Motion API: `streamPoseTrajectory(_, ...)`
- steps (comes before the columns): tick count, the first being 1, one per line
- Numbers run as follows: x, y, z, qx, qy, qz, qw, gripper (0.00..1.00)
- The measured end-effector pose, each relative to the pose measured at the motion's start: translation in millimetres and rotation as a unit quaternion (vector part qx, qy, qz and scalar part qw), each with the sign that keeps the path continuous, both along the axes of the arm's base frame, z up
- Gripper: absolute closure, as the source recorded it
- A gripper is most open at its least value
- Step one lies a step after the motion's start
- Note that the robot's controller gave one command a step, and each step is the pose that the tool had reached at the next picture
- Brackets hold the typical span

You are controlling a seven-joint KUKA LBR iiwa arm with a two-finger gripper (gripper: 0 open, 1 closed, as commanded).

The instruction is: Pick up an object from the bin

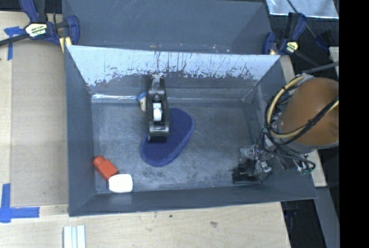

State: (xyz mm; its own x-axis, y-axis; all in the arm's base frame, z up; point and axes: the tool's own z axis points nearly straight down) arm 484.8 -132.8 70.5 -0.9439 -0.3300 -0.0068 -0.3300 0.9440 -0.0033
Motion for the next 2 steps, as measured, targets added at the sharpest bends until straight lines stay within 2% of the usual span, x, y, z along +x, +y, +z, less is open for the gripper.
streamPoseTrajectory(1, 42.9, 20, 98, 0.000, -0.0028, 0.019, 0.9998, 1.00)
streamPoseTrajectory(2, 41.9, 10, 233, -0.002, -0.0027, 0.056, 0.9984, 1.00)
